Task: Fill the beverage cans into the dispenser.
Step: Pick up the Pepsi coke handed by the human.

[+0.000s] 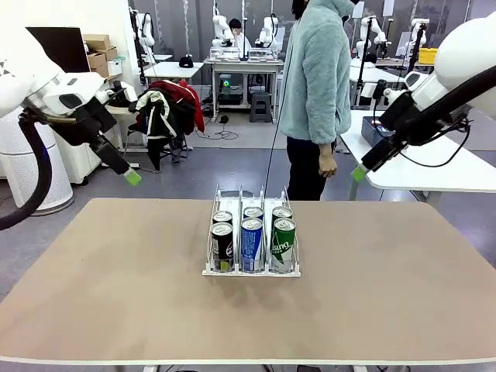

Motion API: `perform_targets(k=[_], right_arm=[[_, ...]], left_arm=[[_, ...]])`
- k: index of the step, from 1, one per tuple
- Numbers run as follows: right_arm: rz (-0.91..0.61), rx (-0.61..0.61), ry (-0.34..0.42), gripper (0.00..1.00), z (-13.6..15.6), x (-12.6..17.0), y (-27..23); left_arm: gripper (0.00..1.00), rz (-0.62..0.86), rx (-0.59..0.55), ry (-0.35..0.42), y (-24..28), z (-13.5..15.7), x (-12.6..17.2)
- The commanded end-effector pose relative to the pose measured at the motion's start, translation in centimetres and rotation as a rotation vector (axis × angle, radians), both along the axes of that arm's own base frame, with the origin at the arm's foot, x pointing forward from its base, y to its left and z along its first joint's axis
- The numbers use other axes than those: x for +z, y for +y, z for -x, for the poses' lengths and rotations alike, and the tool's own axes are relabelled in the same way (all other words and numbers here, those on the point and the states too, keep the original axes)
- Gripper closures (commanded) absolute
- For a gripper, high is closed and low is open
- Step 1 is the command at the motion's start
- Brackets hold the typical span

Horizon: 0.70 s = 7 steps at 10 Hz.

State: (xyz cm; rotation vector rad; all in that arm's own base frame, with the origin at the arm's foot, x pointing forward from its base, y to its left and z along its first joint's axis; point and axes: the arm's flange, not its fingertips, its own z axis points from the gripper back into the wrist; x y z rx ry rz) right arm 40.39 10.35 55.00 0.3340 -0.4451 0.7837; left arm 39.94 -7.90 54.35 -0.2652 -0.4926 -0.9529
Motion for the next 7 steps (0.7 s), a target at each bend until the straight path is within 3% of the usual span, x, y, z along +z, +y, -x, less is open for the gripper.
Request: perform_targets(k=[1,3,4,7], right_arm=[[-0.002,0.019,0.012,0.00,0.2,-0.7,0.7],[-0.002,0.019,0.012,0.00,0.2,-0.7,0.7],[0.013,-0.003,0.001,0.00,0.1,-0.2,0.3],[-0.148,0.042,-0.028,0.00,0.3,6.0,-0.6]], left_arm=[[0.00,0.035,-0.046,0.051,0.1,0.1,-0.8],[0.00,0.035,-0.046,0.051,0.1,0.1,-0.8],[0.00,-0.002,-0.004,0.014,-0.5,0.2,-0.2],[0.00,0.297,-0.098,0.024,2.0,-0.1,4.2]])
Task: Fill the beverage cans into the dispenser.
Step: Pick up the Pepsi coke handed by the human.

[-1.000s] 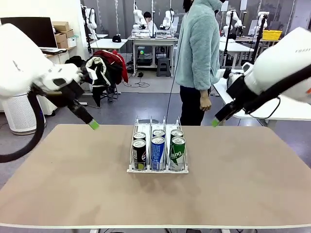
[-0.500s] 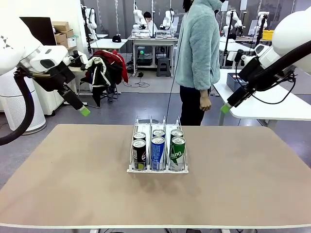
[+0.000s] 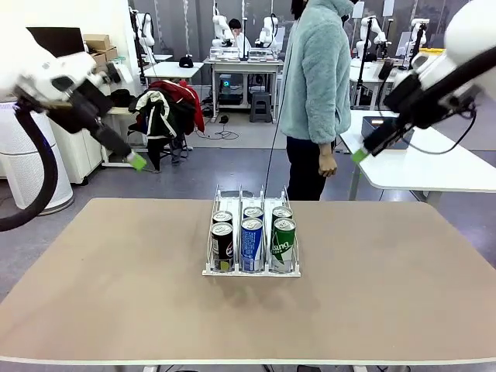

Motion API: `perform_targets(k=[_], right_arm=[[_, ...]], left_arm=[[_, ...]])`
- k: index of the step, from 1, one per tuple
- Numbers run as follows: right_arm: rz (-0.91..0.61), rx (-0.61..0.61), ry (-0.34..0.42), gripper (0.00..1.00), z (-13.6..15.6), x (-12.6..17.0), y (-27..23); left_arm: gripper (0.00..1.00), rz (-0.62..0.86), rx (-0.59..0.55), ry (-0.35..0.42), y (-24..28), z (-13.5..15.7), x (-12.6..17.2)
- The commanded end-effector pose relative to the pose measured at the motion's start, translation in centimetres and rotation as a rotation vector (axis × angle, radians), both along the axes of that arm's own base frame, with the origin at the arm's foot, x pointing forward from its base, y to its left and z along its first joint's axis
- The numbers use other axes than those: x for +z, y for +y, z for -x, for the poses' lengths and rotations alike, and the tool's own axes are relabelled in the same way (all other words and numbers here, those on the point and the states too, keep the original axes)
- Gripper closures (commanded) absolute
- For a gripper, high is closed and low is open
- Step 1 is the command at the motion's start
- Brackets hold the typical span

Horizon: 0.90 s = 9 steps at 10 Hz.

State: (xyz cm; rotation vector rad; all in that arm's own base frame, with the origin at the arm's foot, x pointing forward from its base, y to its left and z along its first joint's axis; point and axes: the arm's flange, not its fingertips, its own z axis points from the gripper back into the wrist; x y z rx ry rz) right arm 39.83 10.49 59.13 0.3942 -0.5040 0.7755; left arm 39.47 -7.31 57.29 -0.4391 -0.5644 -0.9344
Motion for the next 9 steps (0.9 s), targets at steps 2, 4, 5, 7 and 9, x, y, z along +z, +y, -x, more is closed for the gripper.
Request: perform_targets(k=[2,4,5,7,9], right_arm=[[-0.104,0.051,-0.040,0.00,-0.5,6.4,-0.9],[-0.091,0.078,-0.055,0.00,-0.1,11.7,-1.2],[-0.070,0.073,-0.068,0.00,0.0,13.6,-1.1],[-0.041,0.045,-0.094,0.00,0.3,16.1,-1.1],[-0.003,0.028,-0.112,0.00,0.2,16.5,-1.0]], left_arm=[[0.00,0.200,-0.141,-0.050,3.6,-0.5,5.4],[0.00,0.190,-0.149,-0.134,3.8,0.6,9.7],[0.00,0.169,-0.129,-0.165,3.7,0.8,11.3],[0.00,0.122,-0.094,-0.176,3.5,1.4,14.2],[0.00,0.068,-0.024,-0.142,2.7,1.4,14.6]])
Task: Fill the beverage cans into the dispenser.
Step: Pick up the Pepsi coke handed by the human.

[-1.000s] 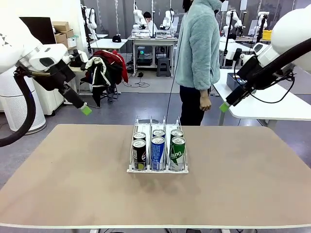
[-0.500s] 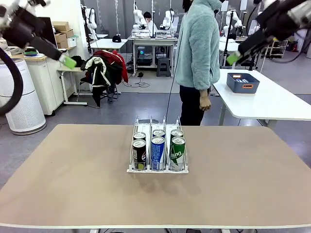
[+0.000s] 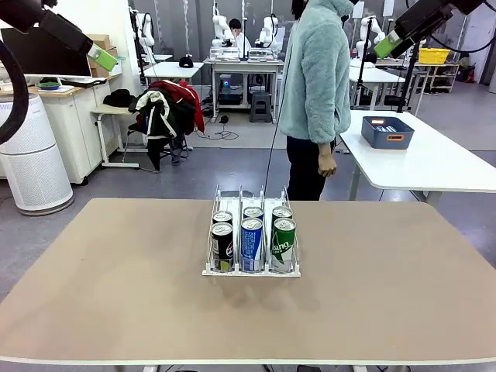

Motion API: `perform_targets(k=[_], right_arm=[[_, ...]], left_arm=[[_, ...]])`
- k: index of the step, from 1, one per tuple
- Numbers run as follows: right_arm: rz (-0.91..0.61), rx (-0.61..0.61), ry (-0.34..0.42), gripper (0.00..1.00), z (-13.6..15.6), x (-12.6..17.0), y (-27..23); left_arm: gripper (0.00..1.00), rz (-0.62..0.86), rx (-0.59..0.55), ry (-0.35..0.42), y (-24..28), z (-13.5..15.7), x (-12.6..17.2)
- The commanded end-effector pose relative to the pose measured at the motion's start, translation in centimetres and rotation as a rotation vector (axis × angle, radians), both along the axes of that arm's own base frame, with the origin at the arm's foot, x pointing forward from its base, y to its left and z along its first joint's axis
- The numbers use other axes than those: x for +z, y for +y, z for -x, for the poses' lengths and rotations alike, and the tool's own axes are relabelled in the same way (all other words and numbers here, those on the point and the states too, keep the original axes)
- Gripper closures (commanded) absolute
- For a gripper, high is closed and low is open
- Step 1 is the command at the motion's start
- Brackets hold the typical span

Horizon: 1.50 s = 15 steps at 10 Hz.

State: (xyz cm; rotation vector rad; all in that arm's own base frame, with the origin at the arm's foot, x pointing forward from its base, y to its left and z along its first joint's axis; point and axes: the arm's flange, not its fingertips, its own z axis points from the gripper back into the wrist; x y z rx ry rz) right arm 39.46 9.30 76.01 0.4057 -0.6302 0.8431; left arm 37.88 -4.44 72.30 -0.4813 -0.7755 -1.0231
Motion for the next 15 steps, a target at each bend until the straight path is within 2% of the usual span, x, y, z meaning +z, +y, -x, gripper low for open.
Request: perform_targets(k=[1,4,5,6,8,11,13,14,15], right_arm=[[-0.017,0.009,0.008,0.00,0.3,-0.3,0.0],[-0.017,0.009,0.008,0.00,0.3,-0.3,0.0],[-0.002,-0.001,0.000,0.00,0.0,0.0,0.1],[0.022,0.036,0.022,0.00,-0.1,0.2,0.0],[0.054,0.040,0.063,0.00,-0.5,-0.3,-0.3],[0.059,0.028,0.077,0.00,-1.1,-0.9,-0.7],[0.021,0.031,0.042,0.00,-0.9,-0.6,-0.8],[0.038,0.015,0.083,0.00,-1.0,-1.1,-0.5],[0.038,0.015,0.083,0.00,-1.0,-1.1,-0.5]], left_arm=[[0.00,0.019,-0.028,-0.016,0.4,0.0,-0.2],[0.00,-0.001,-0.002,-0.004,-0.1,0.0,0.1],[0.00,-0.043,0.003,0.064,-0.1,0.0,0.3],[0.00,-0.085,0.020,0.139,-0.2,-0.1,0.6],[0.00,-0.122,0.022,0.202,-0.5,-0.1,0.2],[0.00,-0.126,0.026,0.224,-0.4,0.0,-0.2],[0.00,-0.115,0.010,0.208,-0.8,-0.1,-0.6],[0.00,-0.115,0.010,0.208,-0.8,-0.1,-0.6],[0.00,-0.115,0.010,0.208,-0.8,-0.1,-0.6]])
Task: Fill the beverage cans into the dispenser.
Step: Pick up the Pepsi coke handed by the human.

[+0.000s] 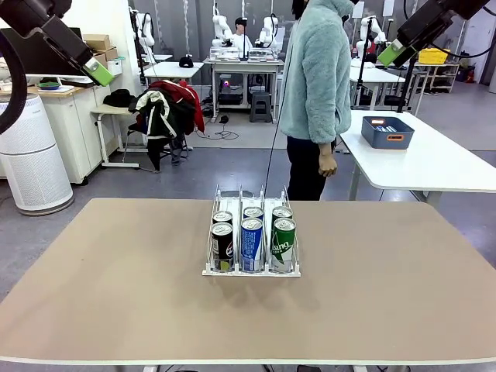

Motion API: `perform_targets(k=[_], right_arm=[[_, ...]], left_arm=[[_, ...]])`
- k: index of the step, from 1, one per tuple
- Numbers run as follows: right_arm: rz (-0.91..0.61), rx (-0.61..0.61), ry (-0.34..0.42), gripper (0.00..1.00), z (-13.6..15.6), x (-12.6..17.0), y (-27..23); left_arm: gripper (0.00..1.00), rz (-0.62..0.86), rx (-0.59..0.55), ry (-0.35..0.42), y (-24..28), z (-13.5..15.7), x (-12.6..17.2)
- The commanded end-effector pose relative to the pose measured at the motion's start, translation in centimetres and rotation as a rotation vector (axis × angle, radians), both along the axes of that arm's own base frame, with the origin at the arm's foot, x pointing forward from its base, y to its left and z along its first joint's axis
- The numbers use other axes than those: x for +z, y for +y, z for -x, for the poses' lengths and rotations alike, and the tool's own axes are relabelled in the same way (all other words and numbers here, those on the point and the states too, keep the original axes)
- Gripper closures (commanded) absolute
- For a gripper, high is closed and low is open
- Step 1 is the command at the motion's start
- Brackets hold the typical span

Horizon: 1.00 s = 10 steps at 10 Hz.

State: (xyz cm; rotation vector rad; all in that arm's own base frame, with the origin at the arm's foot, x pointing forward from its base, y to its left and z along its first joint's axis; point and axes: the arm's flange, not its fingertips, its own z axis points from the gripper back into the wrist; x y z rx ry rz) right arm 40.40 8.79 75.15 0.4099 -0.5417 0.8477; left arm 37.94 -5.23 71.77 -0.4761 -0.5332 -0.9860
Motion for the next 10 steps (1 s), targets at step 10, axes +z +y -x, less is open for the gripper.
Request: perform_targets(k=[10], right_arm=[[0.003,0.000,0.007,0.00,-0.08,-0.28,-0.01]], left_arm=[[0.00,-0.001,0.001,0.003,-0.01,-0.07,-0.11]])
